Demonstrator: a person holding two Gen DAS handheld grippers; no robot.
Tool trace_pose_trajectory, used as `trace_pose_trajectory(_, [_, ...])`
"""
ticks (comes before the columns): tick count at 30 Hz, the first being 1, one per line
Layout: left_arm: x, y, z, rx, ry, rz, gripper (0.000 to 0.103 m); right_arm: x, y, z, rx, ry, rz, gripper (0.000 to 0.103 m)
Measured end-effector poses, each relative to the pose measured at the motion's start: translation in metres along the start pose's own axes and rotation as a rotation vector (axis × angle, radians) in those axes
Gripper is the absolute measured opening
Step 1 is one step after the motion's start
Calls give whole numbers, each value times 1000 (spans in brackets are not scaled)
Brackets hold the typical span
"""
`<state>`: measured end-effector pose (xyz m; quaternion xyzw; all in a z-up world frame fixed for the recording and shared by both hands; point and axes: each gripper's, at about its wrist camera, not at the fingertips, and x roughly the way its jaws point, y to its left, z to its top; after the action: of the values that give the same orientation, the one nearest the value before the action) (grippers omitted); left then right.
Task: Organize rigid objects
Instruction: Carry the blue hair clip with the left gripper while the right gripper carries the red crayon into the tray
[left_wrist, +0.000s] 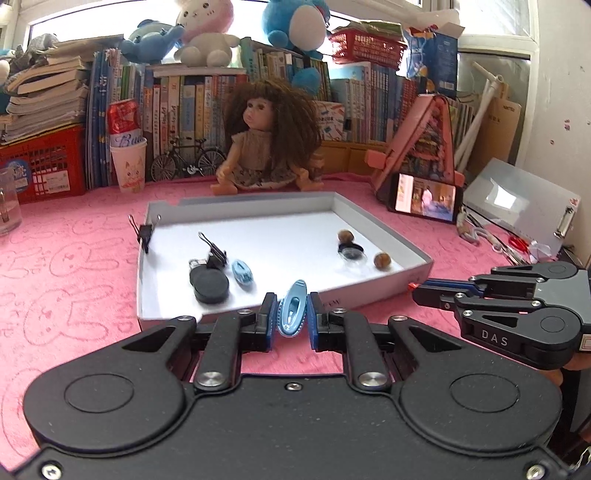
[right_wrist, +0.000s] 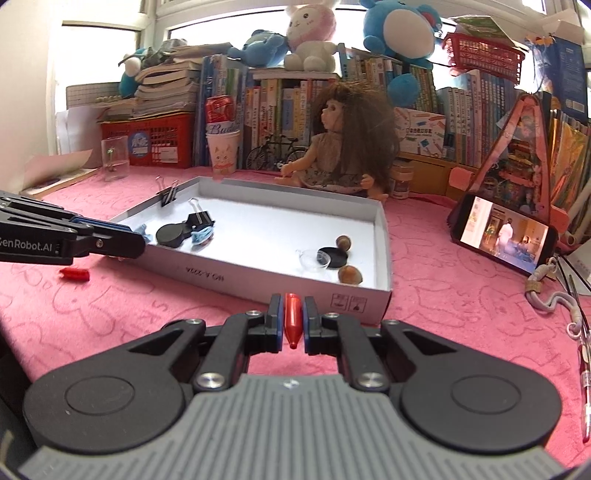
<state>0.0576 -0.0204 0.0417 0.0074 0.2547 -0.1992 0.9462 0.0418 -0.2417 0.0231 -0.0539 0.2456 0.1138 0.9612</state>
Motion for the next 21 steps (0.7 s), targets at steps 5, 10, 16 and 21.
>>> trace_pose_trajectory(5, [8,11,16,-41,-31,26,16,10,-8,11,58,-3,-48,13])
trace_pose_trajectory(10, [21,21,28,-63,-41,46,16,21,-17,22,108,-15,-63,13])
trace_pose_trajectory(16, [42,29,42,-85,-44,67,16,36,-29,37,179,-22,-53,13])
trace_pose_trajectory(21, [61,35,50,-115,-24,77,16,51,-33,47,221,-21,-40,13])
